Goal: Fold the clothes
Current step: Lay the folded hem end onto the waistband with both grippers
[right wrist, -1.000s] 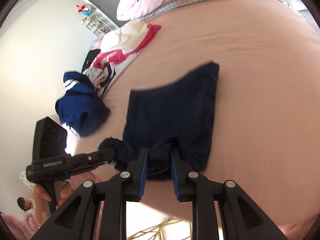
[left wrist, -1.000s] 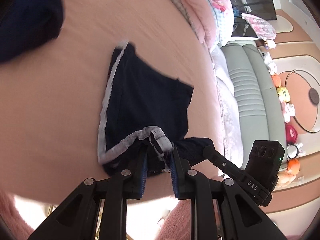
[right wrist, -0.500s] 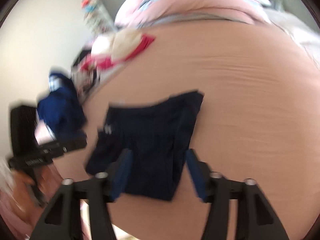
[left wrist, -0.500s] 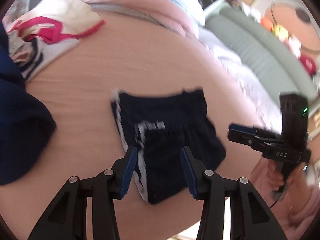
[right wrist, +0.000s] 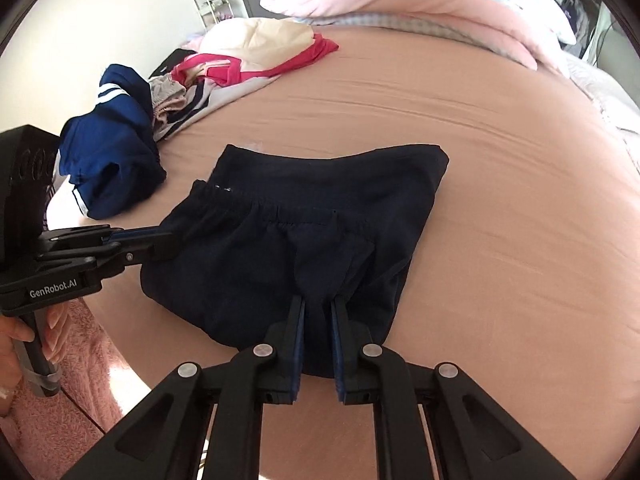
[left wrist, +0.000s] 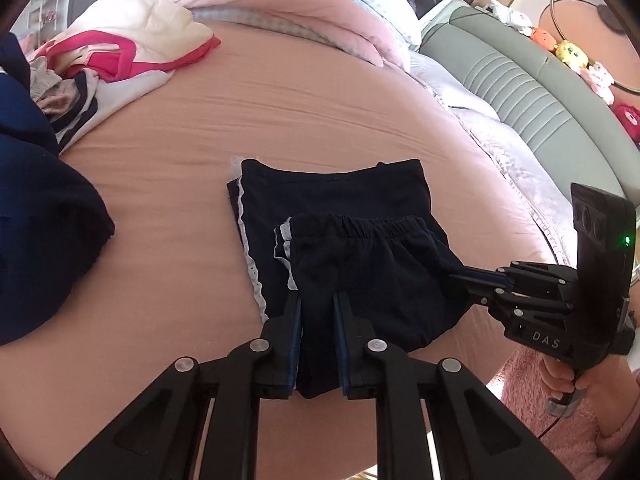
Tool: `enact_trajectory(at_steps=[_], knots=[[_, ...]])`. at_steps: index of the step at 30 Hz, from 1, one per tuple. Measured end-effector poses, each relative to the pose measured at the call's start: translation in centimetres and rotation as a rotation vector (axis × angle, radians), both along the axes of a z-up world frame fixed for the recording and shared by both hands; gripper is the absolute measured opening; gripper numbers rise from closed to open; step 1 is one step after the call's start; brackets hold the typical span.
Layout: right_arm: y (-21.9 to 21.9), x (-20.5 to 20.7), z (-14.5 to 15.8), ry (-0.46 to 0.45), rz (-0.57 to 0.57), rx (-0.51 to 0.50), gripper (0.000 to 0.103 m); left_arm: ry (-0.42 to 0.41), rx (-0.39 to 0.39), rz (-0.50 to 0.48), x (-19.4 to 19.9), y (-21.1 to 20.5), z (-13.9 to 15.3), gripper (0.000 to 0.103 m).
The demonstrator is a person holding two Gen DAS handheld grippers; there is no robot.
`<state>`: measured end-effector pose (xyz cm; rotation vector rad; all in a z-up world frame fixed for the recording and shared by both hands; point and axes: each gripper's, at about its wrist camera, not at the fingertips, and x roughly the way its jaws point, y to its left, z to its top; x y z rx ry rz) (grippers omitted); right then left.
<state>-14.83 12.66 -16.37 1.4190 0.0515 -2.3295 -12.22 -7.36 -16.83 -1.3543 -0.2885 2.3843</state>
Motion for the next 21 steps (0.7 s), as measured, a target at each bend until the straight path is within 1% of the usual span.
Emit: enact_trajectory(at_steps=[2,3,4,5,7,9,10,12,13,14,16,21], knots=[[0.5,-0.3,0.0,-0.007,-0.019,-0.017,0.011,-0.007,0.006,0.016,-1.6,1.5,-0.1,0.014],[0.8,-0.6,0.0,-0.014,-0.034,-0.031,0.011,0.0,0.001,0.019,-1.7,1.4,0.0,0.014],[1.3,-0.9,0.0,-0.019,-0.05,-0.051,0.014,0.006,-0.003,0.014,-1.9,1.3,0.1,0.015],[1.7,-1.2,-0.1,-0.021,-0.063,-0.063,0.018,0.01,-0.008,0.008,-2.2,1.3,0.0,0.016],[1.5,-1.9,-0.3,-0.031,-0.048,-0.066,0.022,-0.01,-0.005,-0.006,-3.0,1.5,-0.5,0.016],[0.9,-2.5,-0.8,-0.046,-0.013,-0.06,0.022,-0.039,0.01,-0.018,-3.5,1.5,-1.3,0.016],[0.4,-2.6,-1.0,-0.045,-0.009,-0.049,0.022,-0.037,0.009,-0.021,-3.4,1.6,-1.4,0.016],[-0.4,-2.8,-1.4,-0.042,0.0,-0.028,0.016,-0.03,0.004,-0.027,-3.3,1.8,-1.6,0.015],[-0.7,-2.8,-1.2,-0.025,-0.002,-0.019,0.01,-0.02,-0.005,-0.028,-3.2,1.8,-1.5,0.012],[-0.9,-2.7,-1.1,-0.008,-0.004,-0.01,0.009,-0.01,-0.011,-0.028,-3.1,1.8,-1.2,0.009],[-1.5,-2.5,-0.8,0.027,-0.008,0.008,0.008,0.008,-0.004,-0.016,-3.1,1.5,-0.5,0.008],[-1.3,-3.1,1.5,0.135,0.002,0.014,0.007,0.074,-0.012,-0.019,-4.1,1.3,1.6,0.007]])
